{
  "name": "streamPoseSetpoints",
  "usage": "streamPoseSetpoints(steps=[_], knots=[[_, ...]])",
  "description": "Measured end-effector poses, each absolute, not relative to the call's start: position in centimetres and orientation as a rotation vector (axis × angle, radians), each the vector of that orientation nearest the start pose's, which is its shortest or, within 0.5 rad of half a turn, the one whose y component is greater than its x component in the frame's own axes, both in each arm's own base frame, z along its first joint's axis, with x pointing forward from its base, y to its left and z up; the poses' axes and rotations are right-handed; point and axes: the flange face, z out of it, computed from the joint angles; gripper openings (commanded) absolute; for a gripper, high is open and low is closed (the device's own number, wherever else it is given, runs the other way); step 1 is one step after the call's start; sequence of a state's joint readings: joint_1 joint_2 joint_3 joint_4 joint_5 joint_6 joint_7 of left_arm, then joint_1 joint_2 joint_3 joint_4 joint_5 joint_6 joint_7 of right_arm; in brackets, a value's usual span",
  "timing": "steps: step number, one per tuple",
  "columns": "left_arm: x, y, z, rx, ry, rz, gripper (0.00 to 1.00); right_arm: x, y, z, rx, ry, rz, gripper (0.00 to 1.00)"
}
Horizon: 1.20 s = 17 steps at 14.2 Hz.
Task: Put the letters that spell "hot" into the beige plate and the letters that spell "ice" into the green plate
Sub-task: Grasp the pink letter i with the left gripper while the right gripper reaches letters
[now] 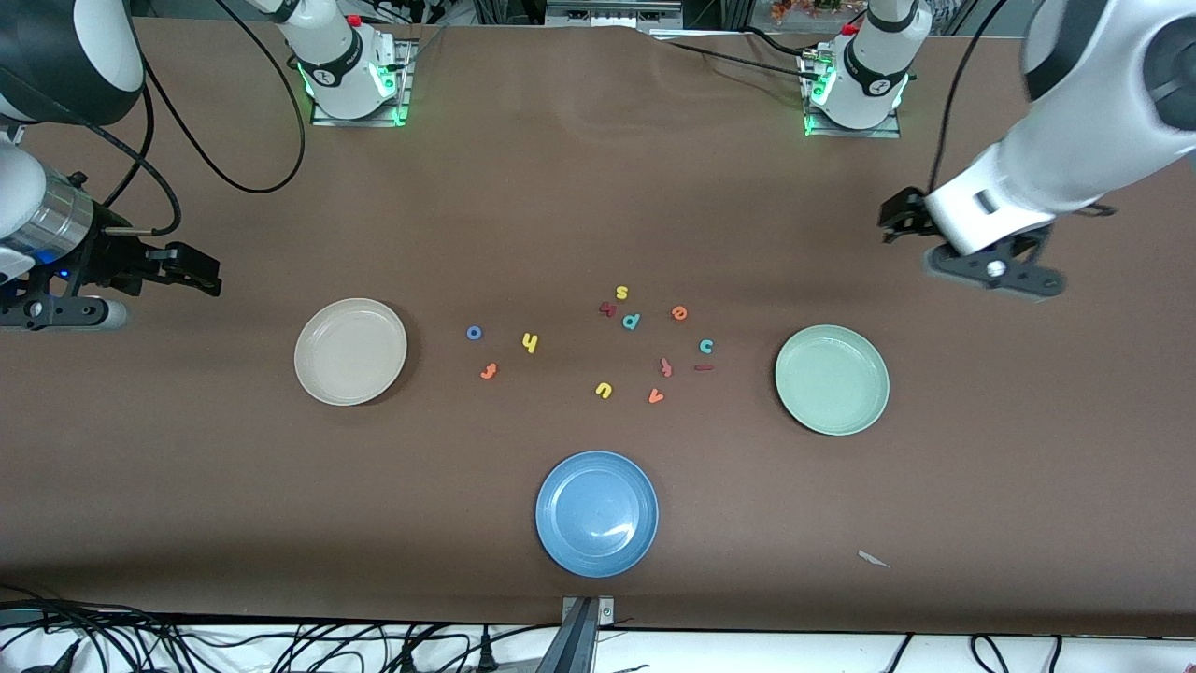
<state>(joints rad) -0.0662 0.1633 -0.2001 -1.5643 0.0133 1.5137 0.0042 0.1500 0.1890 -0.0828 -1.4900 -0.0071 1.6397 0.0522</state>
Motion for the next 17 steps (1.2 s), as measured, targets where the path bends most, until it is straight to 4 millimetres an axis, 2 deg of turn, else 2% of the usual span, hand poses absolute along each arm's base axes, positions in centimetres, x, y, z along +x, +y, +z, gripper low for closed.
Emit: streamPoseSetpoints(steps=[5,6,9,11,14,17], knots=[[60.9,-17.7,43.9,-3.128,0.484,0.409,1.0,61.3,5.7,55.6,-3.165,-0.059,0.066,1.0],[61.4,-19.0,42.0,-3.132,0.532,0.405,1.0,61.3,6.1,55.5,-3.165,-0.068,0.069,1.0],[62.1,-24.3,36.2,-3.113,0.826,0.347,1.0,61.3,7.1,55.0,-3.164,-0.055,0.081,1.0],[62.3,-27.4,32.4,-3.102,0.954,0.292,1.0,61.3,8.6,54.4,-3.155,-0.01,0.09,1.0],[61.8,-31.0,29.0,-3.016,1.18,0.213,1.0,61.3,12.2,52.7,-3.155,0.051,0.099,1.0],[61.9,-31.9,27.3,-2.96,1.316,0.164,1.0,61.2,16.6,49.6,-3.152,0.154,0.078,1.0]])
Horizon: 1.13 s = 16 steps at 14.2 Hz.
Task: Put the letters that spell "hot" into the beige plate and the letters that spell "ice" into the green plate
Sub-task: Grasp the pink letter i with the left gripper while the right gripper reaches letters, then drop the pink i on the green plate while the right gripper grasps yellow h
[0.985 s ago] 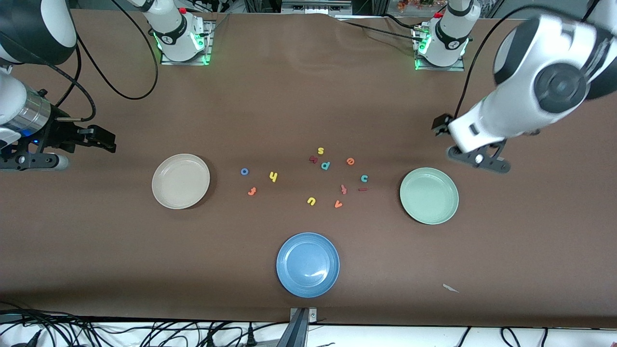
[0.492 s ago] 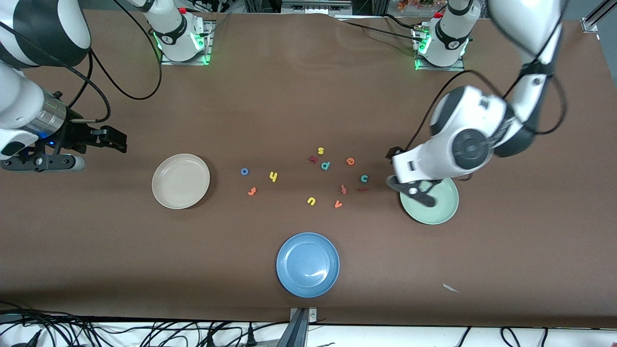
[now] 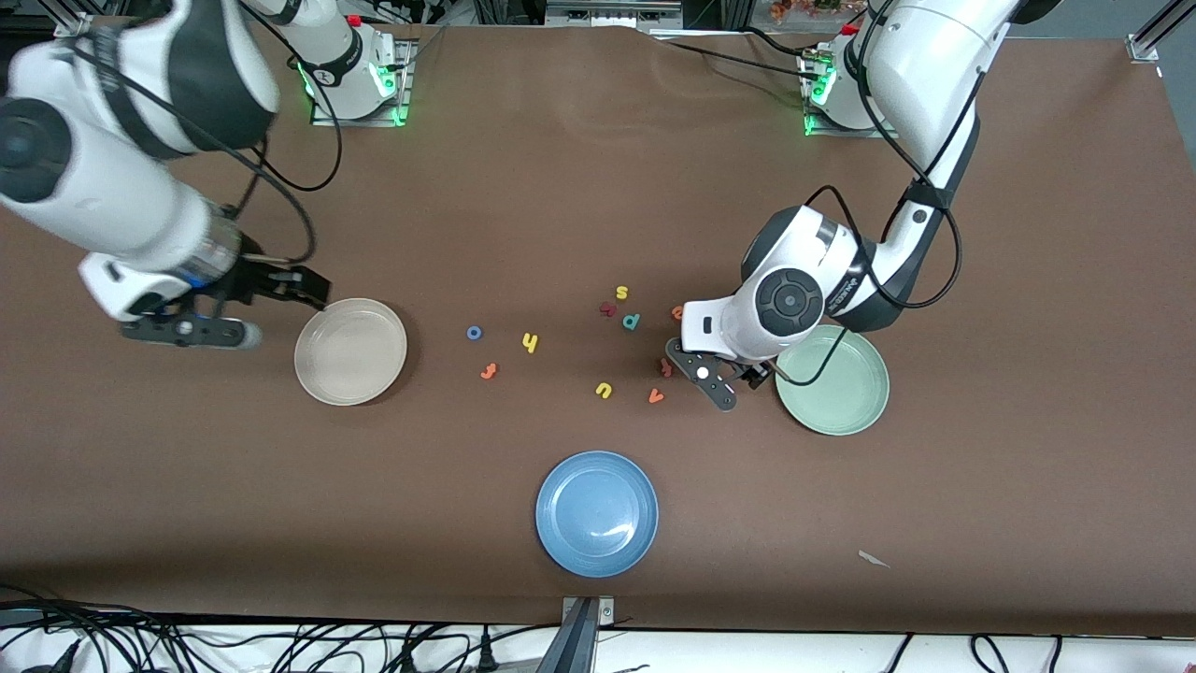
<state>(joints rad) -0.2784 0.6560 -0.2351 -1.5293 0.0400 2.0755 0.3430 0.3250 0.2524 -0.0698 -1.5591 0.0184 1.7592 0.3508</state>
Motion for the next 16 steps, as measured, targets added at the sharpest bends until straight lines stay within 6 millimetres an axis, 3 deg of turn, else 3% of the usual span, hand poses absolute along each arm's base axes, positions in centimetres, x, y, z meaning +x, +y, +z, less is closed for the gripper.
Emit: streamPoseSetpoints(steps=[1,3,7,13,14,16], knots=[[62.1,-31.8,26.4,-2.951,1.346,0.154,0.99,61.0,18.0,48.4,-3.151,0.181,0.07,1.0],[62.1,-31.6,23.9,-2.946,1.372,0.148,0.74,60.5,21.1,45.7,-3.154,0.214,0.073,1.0],[61.5,-31.4,19.9,-2.953,1.385,0.129,0.57,59.5,27.8,40.5,-3.156,0.275,0.057,1.0],[61.1,-31.4,17.2,-2.962,1.386,0.095,0.57,58.6,35.1,31.7,-3.075,0.462,0.027,1.0],[61.0,-31.5,17.2,-2.961,1.387,0.095,0.51,58.5,35.5,30.2,-3.063,0.479,0.036,1.0],[61.1,-31.4,17.2,-2.959,1.387,0.094,0.22,58.5,36.2,27.8,-3.033,0.539,0.018,1.0]])
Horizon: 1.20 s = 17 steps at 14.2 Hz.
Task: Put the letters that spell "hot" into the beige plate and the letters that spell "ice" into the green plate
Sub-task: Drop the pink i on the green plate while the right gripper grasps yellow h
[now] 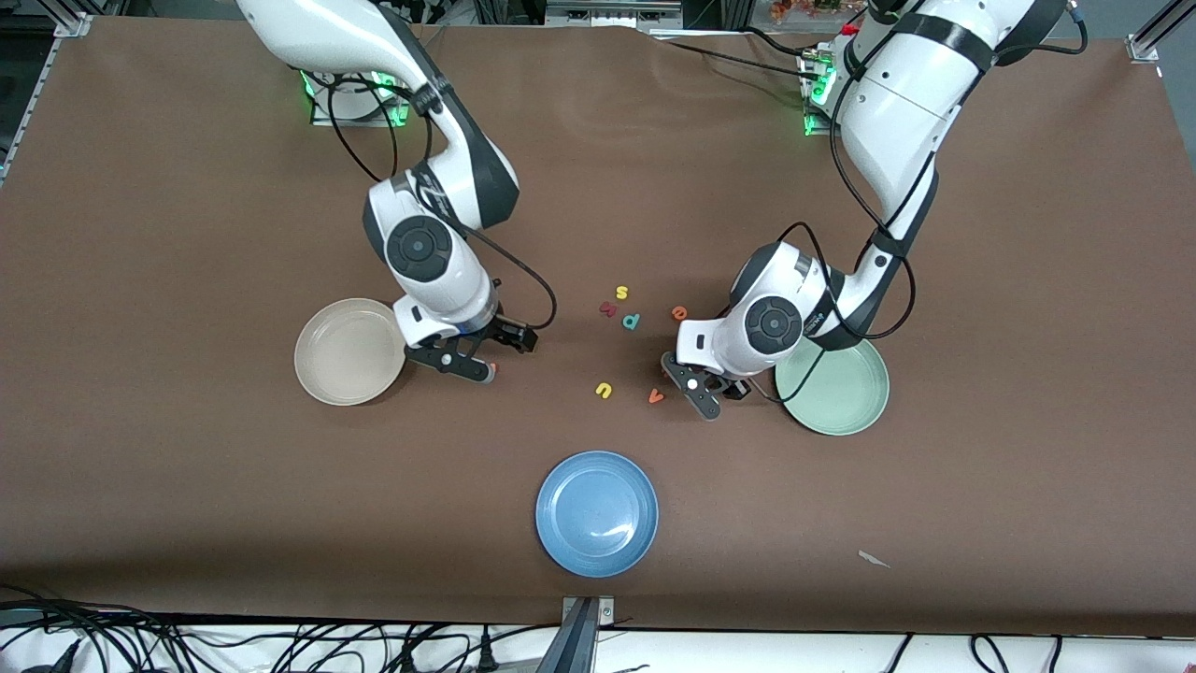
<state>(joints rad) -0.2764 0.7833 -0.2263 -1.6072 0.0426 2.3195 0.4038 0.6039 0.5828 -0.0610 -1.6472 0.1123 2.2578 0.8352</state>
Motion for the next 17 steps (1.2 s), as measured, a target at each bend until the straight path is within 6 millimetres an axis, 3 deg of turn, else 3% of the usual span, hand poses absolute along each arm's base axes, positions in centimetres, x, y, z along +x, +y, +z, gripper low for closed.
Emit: streamPoseSetpoints(steps=[2,3,7,9,11,14,17], knots=[[61.0,-31.2,17.0,-2.958,1.385,0.102,0.03,57.8,37.1,25.6,-3.015,0.579,0.001,1.0],[60.8,-31.4,17.1,-2.958,1.39,0.104,0.01,57.3,37.5,24.4,-3.021,0.587,0.011,1.0],[60.7,-31.5,17.1,-2.956,1.394,0.105,0.0,56.0,38.3,20.4,-3.056,0.592,0.06,1.0],[60.8,-31.3,17.3,-2.956,1.389,0.101,0.0,55.8,38.2,19.5,-3.064,0.593,0.072,0.98],[61.5,-30.4,18.8,-2.954,1.368,0.104,0.0,55.7,38.2,19.1,-3.068,0.593,0.079,0.96],[63.1,-26.5,23.0,-2.959,1.283,0.135,0.0,55.6,38.2,18.3,-3.076,0.594,0.092,0.92],[64.4,-20.6,26.0,-2.992,1.171,0.208,0.02,55.5,38.2,17.7,-3.079,0.594,0.096,0.87]])
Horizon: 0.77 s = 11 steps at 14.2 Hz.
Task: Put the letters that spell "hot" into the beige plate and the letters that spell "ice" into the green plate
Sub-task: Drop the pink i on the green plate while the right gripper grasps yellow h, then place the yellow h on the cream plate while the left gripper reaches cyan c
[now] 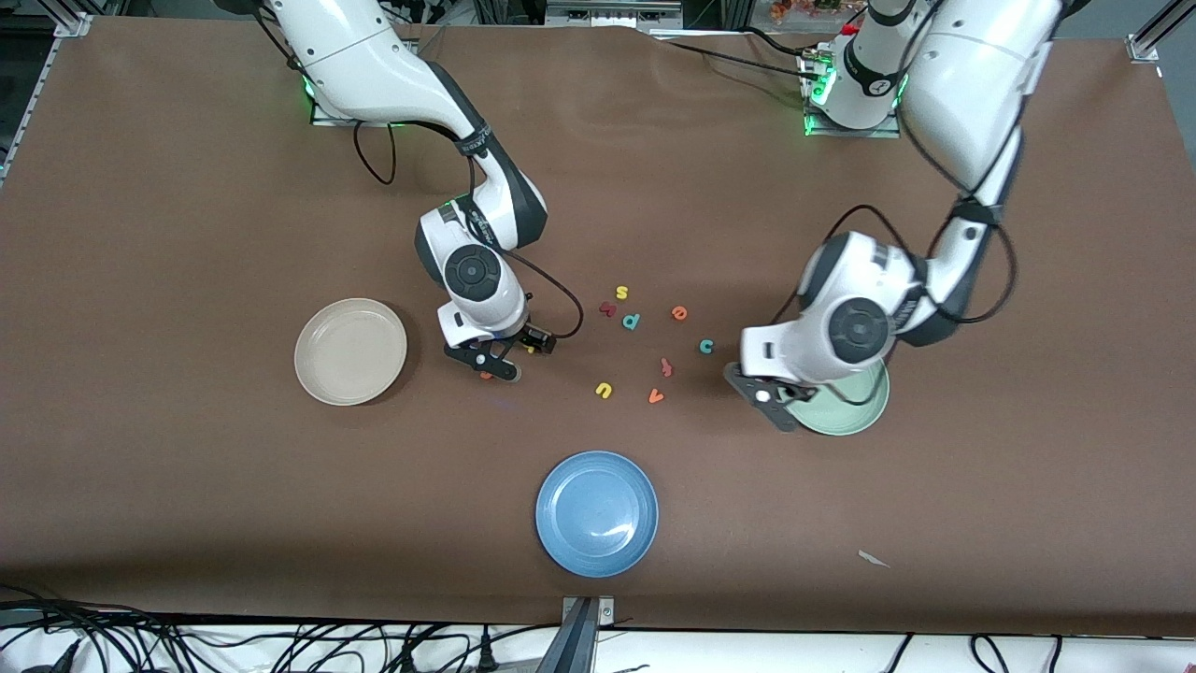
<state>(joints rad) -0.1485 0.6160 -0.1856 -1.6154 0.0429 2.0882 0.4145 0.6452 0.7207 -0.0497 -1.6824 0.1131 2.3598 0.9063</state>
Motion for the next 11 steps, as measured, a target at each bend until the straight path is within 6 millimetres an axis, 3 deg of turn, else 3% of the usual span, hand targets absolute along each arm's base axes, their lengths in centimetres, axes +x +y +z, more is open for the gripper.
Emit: streamPoseSetpoints(steps=[2,4,8,9,10,11], knots=[[65.3,-15.6,25.6,-3.003,1.174,0.235,0.02,55.3,38.4,17.4,-3.079,0.589,0.098,0.78],[65.3,-12.7,24.1,-3.012,1.181,0.272,0.06,55.1,38.7,17.2,-3.078,0.581,0.103,0.67],[64.7,-13.0,21.5,-3.019,1.201,0.331,0.14,55.2,38.9,17.5,-3.071,0.577,0.093,0.46],[64.6,-13.2,21.2,-3.018,1.207,0.339,0.27,55.3,39.0,17.6,-3.069,0.576,0.089,0.42],[64.5,-13.3,20.8,-3.018,1.209,0.347,0.69,55.3,39.0,17.6,-3.069,0.576,0.089,0.37],[64.4,-13.3,20.4,-3.019,1.21,0.356,1.0,55.4,39.0,17.6,-3.069,0.576,0.088,0.31]])
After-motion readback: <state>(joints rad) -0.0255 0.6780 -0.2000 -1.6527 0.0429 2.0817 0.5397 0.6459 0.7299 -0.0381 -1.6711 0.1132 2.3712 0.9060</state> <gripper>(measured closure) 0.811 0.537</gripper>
